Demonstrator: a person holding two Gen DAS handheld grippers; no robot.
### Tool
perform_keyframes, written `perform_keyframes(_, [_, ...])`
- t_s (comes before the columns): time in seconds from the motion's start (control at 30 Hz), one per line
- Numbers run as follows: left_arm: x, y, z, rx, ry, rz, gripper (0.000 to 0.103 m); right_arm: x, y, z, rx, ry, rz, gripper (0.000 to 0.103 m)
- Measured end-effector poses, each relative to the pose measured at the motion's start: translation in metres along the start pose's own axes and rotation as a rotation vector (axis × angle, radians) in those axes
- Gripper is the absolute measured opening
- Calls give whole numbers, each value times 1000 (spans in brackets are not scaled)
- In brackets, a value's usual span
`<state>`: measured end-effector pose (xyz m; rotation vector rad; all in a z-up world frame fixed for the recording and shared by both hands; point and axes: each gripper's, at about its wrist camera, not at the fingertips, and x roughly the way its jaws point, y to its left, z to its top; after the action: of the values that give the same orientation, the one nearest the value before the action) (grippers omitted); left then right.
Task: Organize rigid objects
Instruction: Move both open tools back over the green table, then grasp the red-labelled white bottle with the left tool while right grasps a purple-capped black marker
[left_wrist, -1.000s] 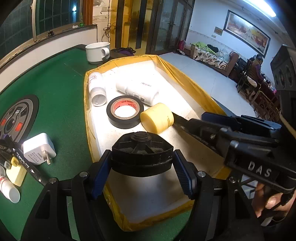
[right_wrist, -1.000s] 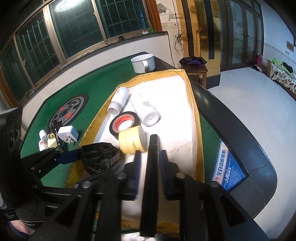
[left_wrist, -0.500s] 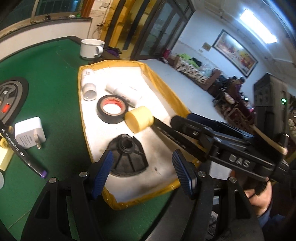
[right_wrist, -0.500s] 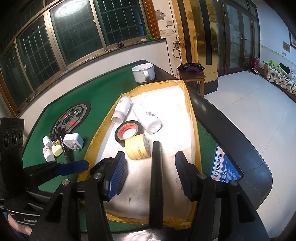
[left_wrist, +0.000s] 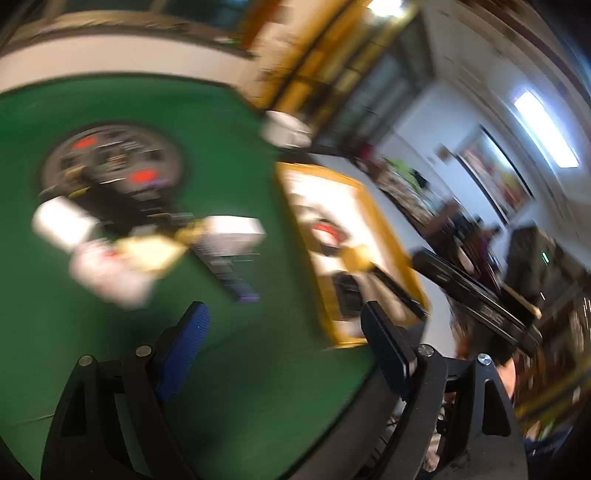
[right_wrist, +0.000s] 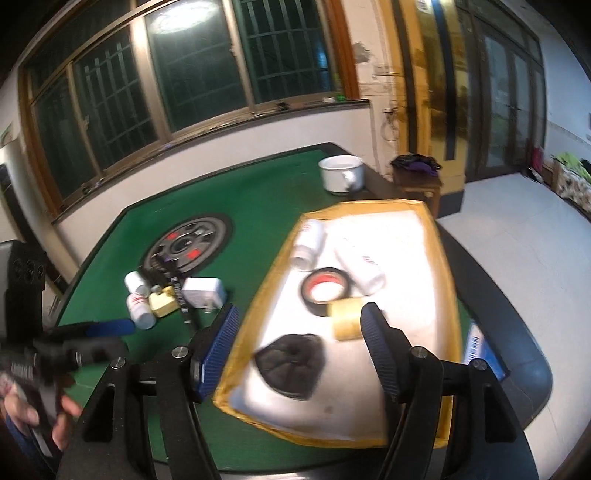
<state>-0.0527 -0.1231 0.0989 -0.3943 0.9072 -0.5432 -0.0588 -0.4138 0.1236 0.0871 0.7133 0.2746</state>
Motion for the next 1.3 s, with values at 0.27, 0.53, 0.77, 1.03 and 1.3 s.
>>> perform_keyframes(0.27, [12,67,12,-203,-10,202,85,20,42,-7,-37,28,93,63])
perform_keyframes(0.53, [51,81,24,-213,-5,376,83,26,54,-19,-73,55,108,64])
perform_keyframes(0.77, [45,84,17,-47,38,478,79,42,67,-20,-108,116,164,64])
perform_keyframes(1.03, [15,108,8,10,18,412,70,96,113,-20,-182,270,247,63])
perform_keyframes(1.3, [32,81,23,246,71,432,71,157,140,-17,-213,391,152,62])
